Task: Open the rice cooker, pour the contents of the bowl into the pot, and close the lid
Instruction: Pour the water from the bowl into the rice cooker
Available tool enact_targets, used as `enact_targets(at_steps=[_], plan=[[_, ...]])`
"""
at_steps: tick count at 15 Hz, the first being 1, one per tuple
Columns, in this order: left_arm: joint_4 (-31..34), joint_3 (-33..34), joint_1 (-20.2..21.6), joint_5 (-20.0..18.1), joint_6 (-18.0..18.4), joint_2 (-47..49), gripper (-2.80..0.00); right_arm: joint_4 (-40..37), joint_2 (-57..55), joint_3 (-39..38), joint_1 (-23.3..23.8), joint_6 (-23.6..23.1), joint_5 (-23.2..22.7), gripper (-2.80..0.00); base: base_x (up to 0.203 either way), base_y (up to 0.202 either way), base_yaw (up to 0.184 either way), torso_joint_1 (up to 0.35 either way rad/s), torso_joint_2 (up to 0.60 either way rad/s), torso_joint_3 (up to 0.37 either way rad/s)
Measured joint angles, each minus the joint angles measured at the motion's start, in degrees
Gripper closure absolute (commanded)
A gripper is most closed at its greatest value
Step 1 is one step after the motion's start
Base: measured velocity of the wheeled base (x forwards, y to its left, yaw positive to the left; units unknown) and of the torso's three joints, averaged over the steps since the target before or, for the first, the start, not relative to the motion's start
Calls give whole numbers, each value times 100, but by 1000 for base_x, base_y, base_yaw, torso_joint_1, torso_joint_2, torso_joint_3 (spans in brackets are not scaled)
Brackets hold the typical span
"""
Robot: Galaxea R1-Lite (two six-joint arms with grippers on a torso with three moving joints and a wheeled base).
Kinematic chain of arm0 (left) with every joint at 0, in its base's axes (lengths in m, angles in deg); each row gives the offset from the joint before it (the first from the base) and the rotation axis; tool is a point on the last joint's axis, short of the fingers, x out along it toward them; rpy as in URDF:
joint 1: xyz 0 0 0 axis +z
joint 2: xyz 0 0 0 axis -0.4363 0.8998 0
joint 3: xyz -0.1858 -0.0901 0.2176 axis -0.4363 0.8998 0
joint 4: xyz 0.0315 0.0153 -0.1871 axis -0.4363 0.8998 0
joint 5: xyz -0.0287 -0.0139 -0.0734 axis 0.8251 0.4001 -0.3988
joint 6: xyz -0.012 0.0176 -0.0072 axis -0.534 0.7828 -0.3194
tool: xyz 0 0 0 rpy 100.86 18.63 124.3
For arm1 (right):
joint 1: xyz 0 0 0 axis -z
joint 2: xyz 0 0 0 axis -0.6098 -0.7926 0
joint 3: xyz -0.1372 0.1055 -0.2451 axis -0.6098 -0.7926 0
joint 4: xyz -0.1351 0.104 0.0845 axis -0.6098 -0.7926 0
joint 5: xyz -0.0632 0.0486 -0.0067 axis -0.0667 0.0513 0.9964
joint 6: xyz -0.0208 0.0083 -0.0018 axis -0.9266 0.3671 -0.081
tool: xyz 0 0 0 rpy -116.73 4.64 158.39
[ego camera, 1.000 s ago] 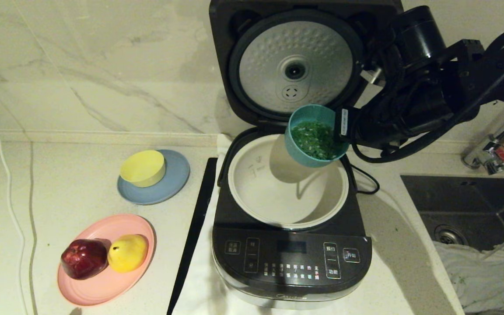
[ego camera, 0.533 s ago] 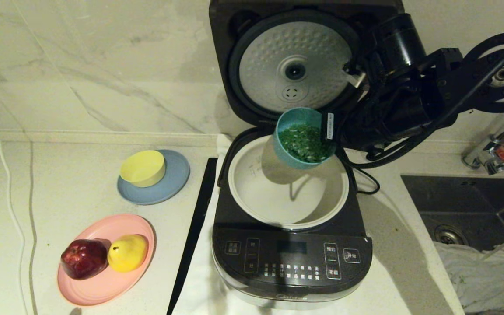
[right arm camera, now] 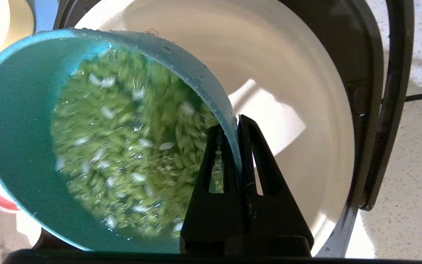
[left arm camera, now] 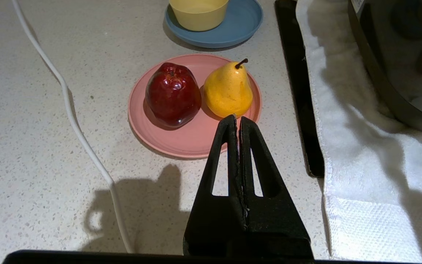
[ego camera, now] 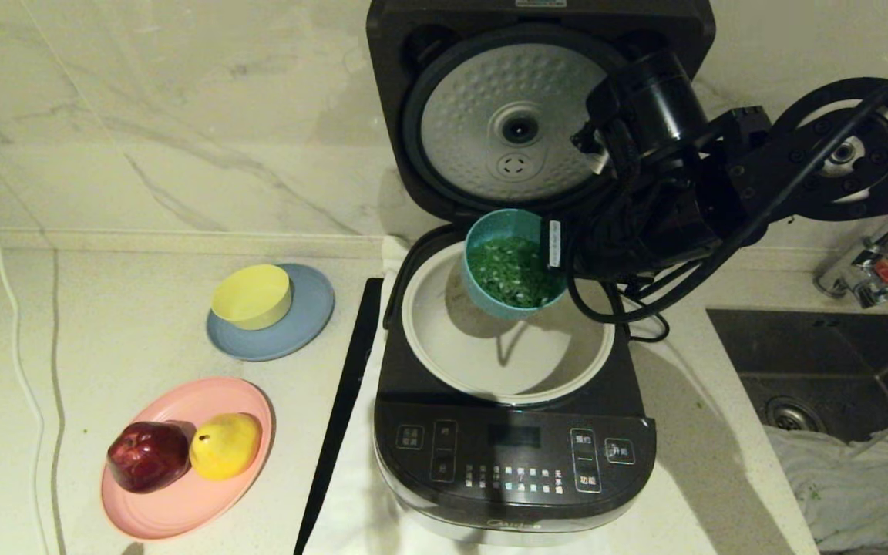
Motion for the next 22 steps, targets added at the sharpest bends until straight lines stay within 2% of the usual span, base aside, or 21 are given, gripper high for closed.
enact_targets(at_steps=[2, 6, 10, 13, 15, 17, 19, 22], plan=[[-1, 0, 0, 6, 1, 0, 0, 33, -50, 0, -53, -7, 287, 0, 0, 0, 0, 0, 0, 0], [0, 0, 0, 1, 2, 0, 0, 166, -154, 0, -209, -27, 1265, 0, 0, 0, 0, 0, 0, 0], [2, 0, 0, 0, 2, 0, 0, 390, -182, -101, -433, -90, 1970, 0, 0, 0, 0, 0, 0, 0], [1, 0, 0, 0, 0, 0, 0, 1017, -201, -416, -600, -148, 2393, 0, 0, 0, 0, 0, 0, 0], [0, 0, 0, 3, 1, 0, 0, 1858, -195, -927, -663, -292, 2691, 0, 0, 0, 0, 0, 0, 0], [2, 0, 0, 6, 0, 0, 0, 2965, -150, -1650, -725, -661, 2935, 0, 0, 0, 0, 0, 0, 0], [0, 0, 0, 2, 0, 0, 0, 4380, -108, -2406, -772, -1258, 3104, 0, 0, 0, 0, 0, 0, 0], [0, 0, 0, 8, 2, 0, 0, 6815, -121, -3428, -792, -2530, 3195, 0, 0, 0, 0, 0, 0, 0]])
